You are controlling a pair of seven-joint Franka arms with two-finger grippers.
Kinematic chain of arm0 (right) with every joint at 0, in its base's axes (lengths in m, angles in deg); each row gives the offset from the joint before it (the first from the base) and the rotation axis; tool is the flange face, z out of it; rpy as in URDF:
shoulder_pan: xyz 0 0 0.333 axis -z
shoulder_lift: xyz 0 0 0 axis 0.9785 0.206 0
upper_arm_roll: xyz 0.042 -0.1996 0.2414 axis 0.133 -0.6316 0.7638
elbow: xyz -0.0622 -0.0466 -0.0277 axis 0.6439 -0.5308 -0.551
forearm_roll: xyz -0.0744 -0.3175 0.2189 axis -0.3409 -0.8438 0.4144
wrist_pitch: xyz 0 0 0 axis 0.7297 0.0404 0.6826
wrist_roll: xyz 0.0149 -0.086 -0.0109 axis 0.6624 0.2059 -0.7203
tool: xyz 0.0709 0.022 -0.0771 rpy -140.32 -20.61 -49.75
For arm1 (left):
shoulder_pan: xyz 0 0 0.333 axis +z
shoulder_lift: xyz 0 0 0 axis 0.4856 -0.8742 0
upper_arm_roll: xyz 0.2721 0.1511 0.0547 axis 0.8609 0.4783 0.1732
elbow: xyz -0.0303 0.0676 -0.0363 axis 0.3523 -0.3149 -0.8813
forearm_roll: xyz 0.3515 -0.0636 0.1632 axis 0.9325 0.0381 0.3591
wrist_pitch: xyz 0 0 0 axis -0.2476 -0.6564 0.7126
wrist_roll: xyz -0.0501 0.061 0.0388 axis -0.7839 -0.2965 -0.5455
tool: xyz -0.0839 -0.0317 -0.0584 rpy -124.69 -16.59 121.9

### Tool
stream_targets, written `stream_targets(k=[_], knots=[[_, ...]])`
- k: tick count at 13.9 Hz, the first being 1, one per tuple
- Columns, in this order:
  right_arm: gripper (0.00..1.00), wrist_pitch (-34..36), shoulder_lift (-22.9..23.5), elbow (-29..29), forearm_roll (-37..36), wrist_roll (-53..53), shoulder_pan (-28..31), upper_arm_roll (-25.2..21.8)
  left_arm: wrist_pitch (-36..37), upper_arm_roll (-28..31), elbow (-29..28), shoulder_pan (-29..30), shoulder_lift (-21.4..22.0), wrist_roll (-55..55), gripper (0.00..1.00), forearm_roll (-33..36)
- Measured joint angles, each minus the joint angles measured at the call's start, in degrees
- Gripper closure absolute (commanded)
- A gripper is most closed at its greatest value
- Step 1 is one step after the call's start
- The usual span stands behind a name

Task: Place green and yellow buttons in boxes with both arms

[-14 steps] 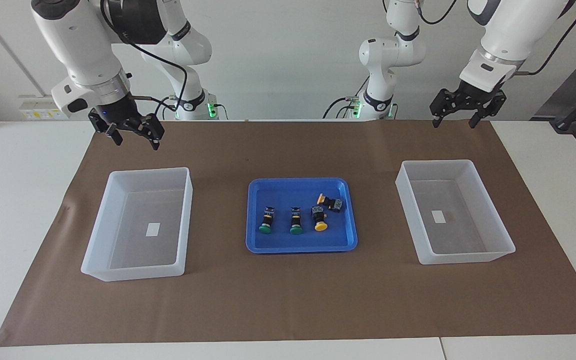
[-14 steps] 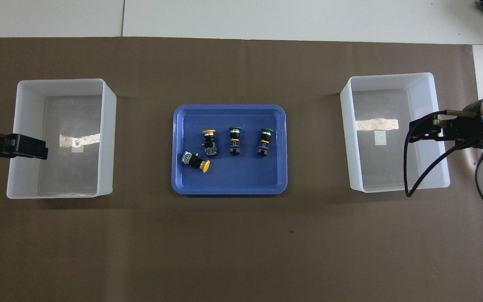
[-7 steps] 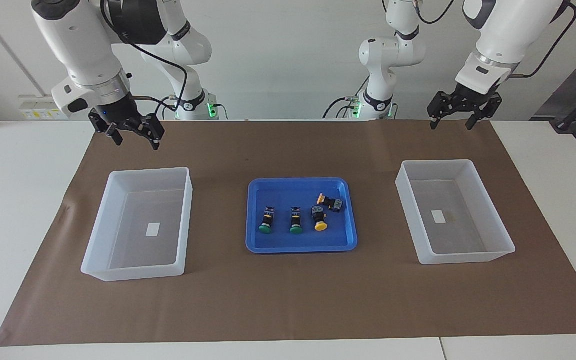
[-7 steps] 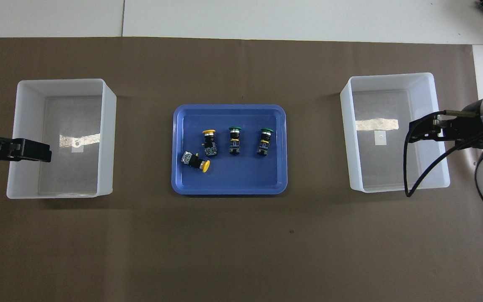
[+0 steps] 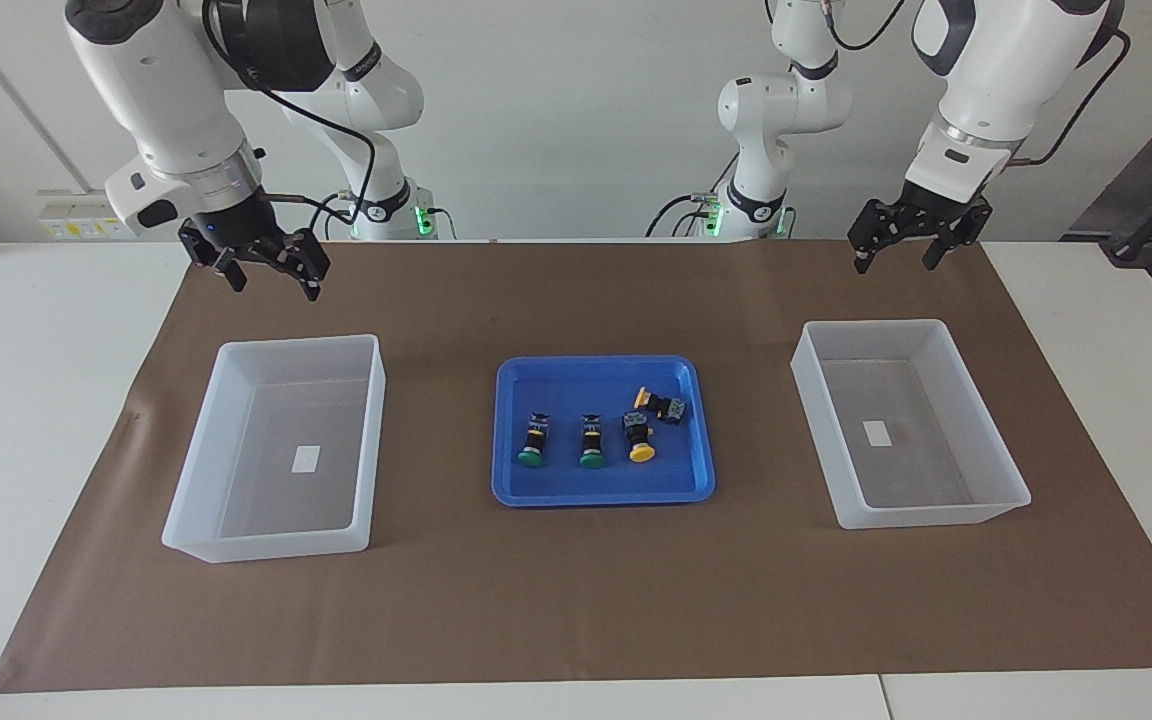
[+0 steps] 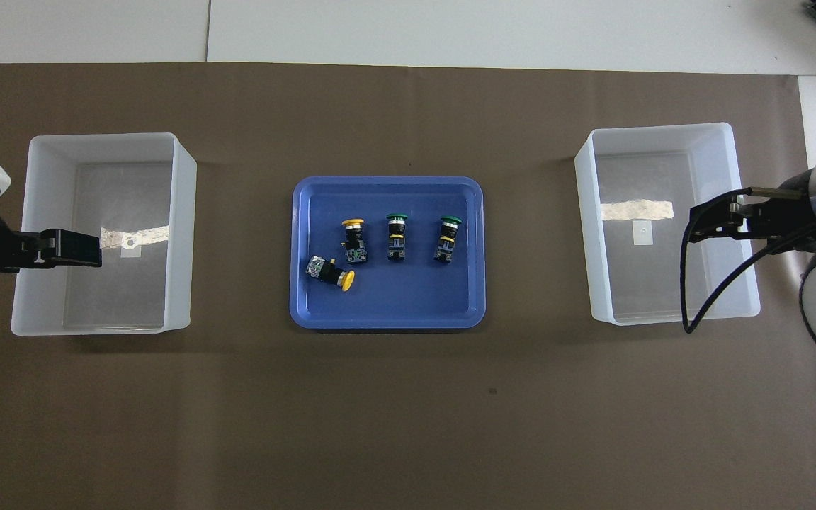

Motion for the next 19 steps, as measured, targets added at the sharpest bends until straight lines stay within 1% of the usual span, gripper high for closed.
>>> stream_targets(k=[2, 4, 6, 10, 13, 16, 19], knots=[[0.0, 0.0, 0.0, 0.02, 0.0, 0.0, 0.0, 0.0, -2.13, -0.04, -1.0, -1.16, -0.4, -8.23, 0.0, -0.01], [0.0, 0.0, 0.0, 0.03, 0.0, 0.0, 0.0, 0.0, -4.54, -0.09, -1.68, -3.15, -1.92, -18.69, 0.0, -0.01], [0.0, 0.0, 0.0, 0.05, 0.0, 0.0, 0.0, 0.0, -7.87, -0.12, -1.96, -5.17, -4.76, -30.03, 0.0, 0.0], [0.0, 0.0, 0.0, 0.08, 0.0, 0.0, 0.0, 0.0, -13.6, -0.19, -1.97, -9.88, -11.76, -53.73, 0.0, 0.03], [0.0, 0.0, 0.0, 0.09, 0.0, 0.0, 0.0, 0.0, -19.52, -0.32, -2.71, -13.75, -14.76, -72.21, 0.0, 0.08], [0.0, 0.0, 0.0, 0.1, 0.0, 0.0, 0.0, 0.0, -22.1, -0.28, -4.06, -16.08, -17.4, -85.11, 0.0, 0.09], [0.0, -0.01, 0.0, 0.1, 0.0, 0.0, 0.0, 0.0, -24.37, -0.33, -4.17, -19.56, -21.34, -94.04, 0.0, 0.09]])
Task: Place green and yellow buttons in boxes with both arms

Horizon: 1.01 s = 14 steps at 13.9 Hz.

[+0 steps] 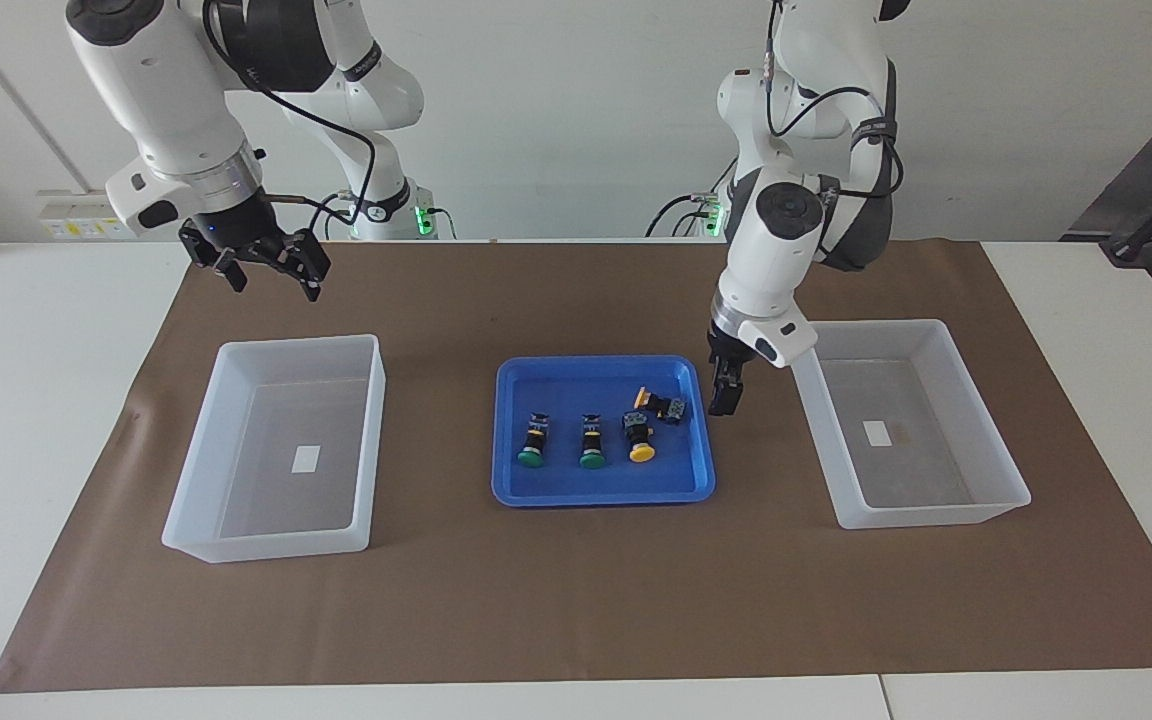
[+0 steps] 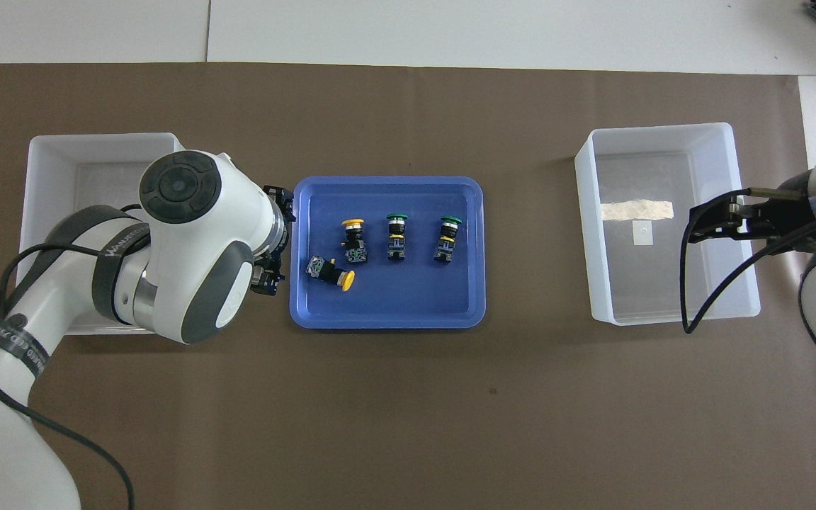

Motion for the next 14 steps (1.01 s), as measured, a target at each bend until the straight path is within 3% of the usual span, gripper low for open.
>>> stream_targets(k=[4, 7, 14], knots=[[0.0, 0.0, 0.0, 0.0, 0.0, 0.0, 0.0, 0.0, -3.28, 0.01, -0.09, -4.25, -4.88, -6.77, 0.0, 0.0], [0.0, -0.57, 0.0, 0.14, 0.0, 0.0, -0.23, 0.0, -4.4, 0.21, -0.21, -4.58, -6.13, -7.92, 0.0, 0.0], [0.0, -10.58, 2.04, 3.76, 0.0, 6.34, -5.98, 0.6, -8.25, 0.43, -1.12, -4.58, -7.65, -8.9, 0.0, 0.0]])
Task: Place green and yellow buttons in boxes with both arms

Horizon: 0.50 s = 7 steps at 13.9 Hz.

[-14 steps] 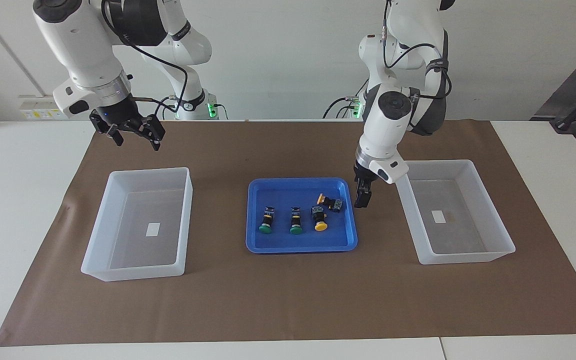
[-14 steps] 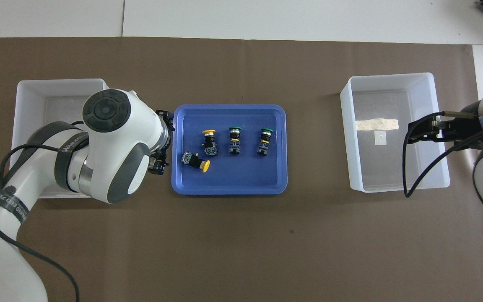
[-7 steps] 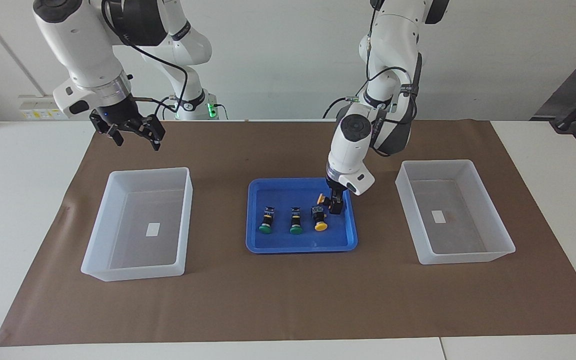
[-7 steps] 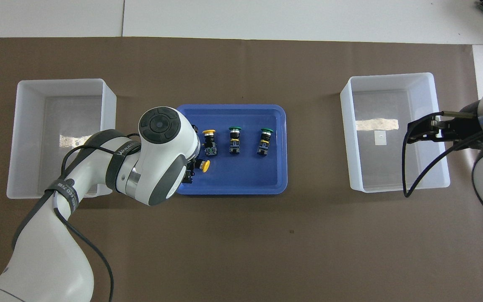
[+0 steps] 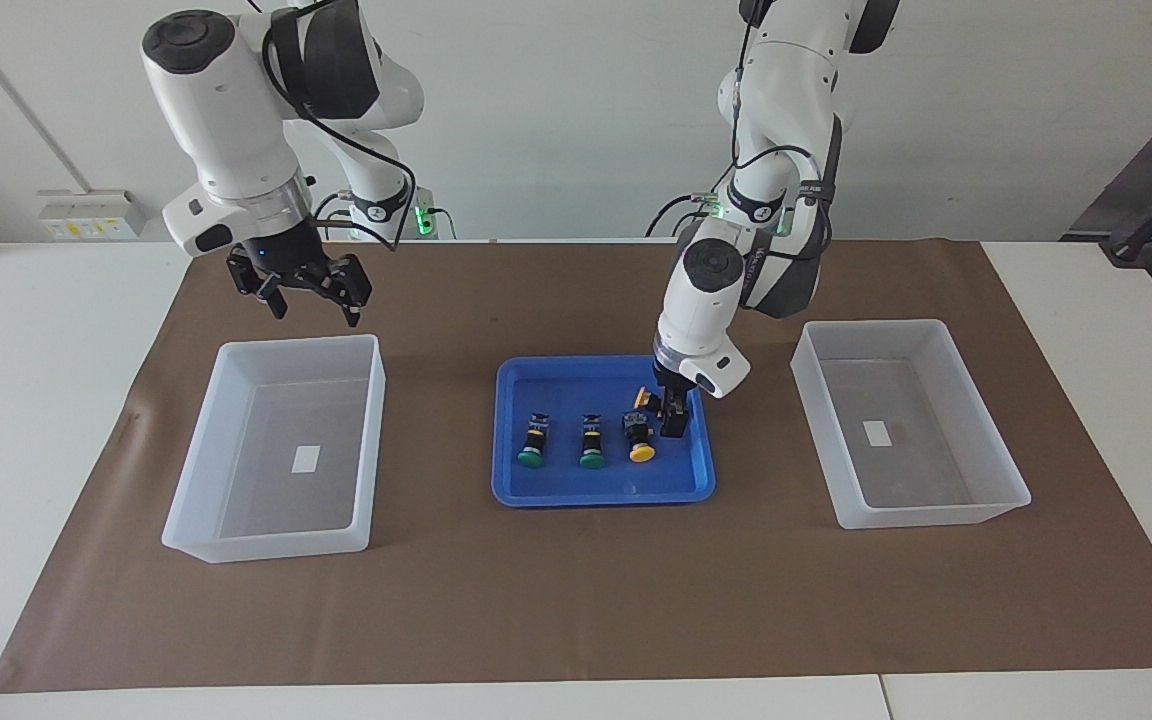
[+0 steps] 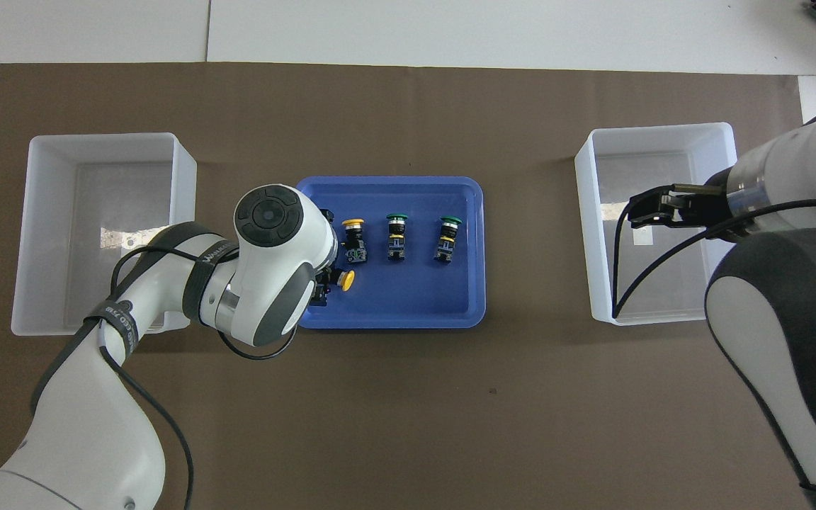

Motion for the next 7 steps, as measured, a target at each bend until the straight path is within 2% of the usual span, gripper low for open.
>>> stream_targets(k=[3, 4, 6, 7], knots=[[0.0, -4.45, 2.83, 0.27, 0.0, 3.14, -3.67, 0.08, -1.61, -0.13, -0.8, -0.2, -0.94, -0.01, 0.0, 0.0], [0.0, -5.87, 3.92, 0.34, 0.0, 4.11, -4.86, 0.09, -2.14, -0.13, -1.15, -0.34, -1.05, -0.02, 0.18, 0.0], [0.0, -9.73, 6.68, 0.48, 0.0, 6.56, -7.22, 0.12, -2.7, -0.13, -1.54, -0.53, -1.1, -0.02, 0.64, 0.0], [0.0, -11.97, 8.42, 0.55, 0.0, 7.9, -8.5, 0.12, -2.82, -0.13, -1.54, -0.54, -1.09, 0.0, 0.82, 0.02]])
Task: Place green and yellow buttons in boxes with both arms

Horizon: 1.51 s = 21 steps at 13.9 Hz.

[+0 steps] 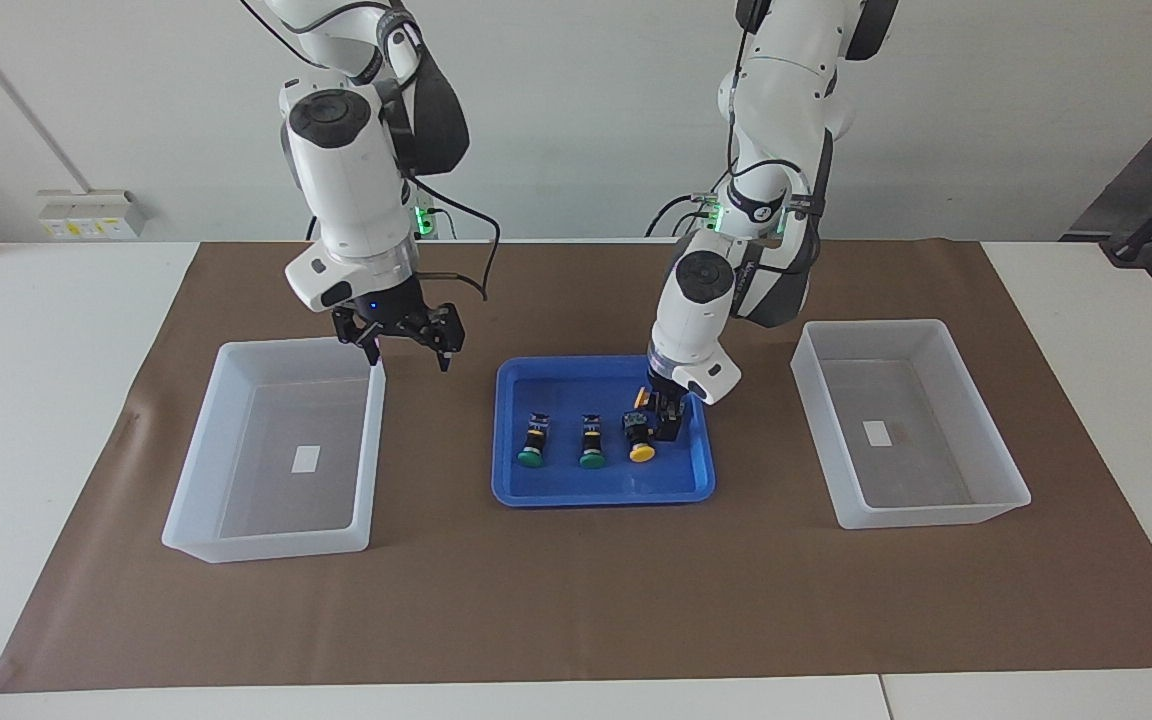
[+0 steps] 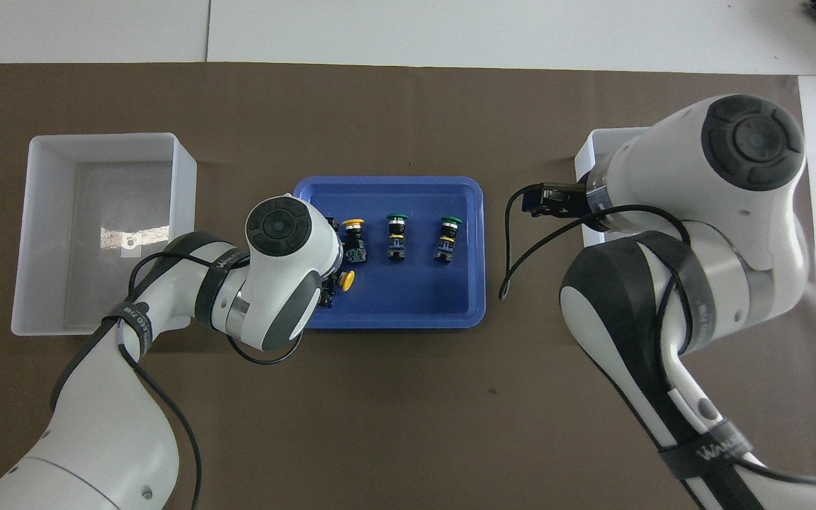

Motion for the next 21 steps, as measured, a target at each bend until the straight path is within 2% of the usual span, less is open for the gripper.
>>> stream_targets(k=[1, 6, 9, 12, 14, 16, 19, 20, 21], knots=[[0.0, -2.13, 1.81, 0.05, 0.0, 1.52, -1.34, 0.01, -0.07, 0.0, 0.14, 0.0, 0.12, 0.27, 1.0, 0.06], [0.0, -9.61, 8.07, 0.08, -2.72, 8.88, -7.07, 0.01, 4.82, -0.1, 1.48, -0.07, 1.41, 11.52, 1.0, 1.04], [0.0, -11.54, 9.44, 0.06, -3.39, 9.45, -8.4, 0.0, 11.51, 0.53, 3.16, 0.55, 6.81, 18.24, 1.0, 1.03], [0.0, -14.22, 11.61, 0.08, -5.02, 9.92, -9.47, 0.01, 20.84, 0.75, 6.42, 3.76, 12.07, 28.46, 1.0, 0.91], [0.1, -16.49, 13.64, 0.14, -6.24, 10.67, -10.47, -0.01, 25.87, 0.99, 8.94, 7.2, 12.85, 37.89, 1.0, 0.89], [0.27, -19.02, 15.87, 0.16, -7.43, 12.22, -11.65, 0.0, 29.81, 1.35, 11.25, 11.46, 12.83, 48.34, 1.0, 0.87], [0.5, -21.49, 18.13, 0.16, -9.66, 13.52, -12.32, -0.02, 31.31, 1.66, 12.37, 18.57, 12.8, 63.99, 1.0, 0.85], [0.67, -21.65, 18.5, 0.15, -9.78, 13.52, -12.31, -0.07, 31.21, 1.71, 12.27, 20.88, 12.77, 70.07, 1.0, 0.83], [0.93, -21.65, 18.71, 0.16, -9.81, 13.52, -12.3, -0.12, 30.46, 1.76, 11.77, 23.31, 12.78, 76.88, 1.0, 0.83]])
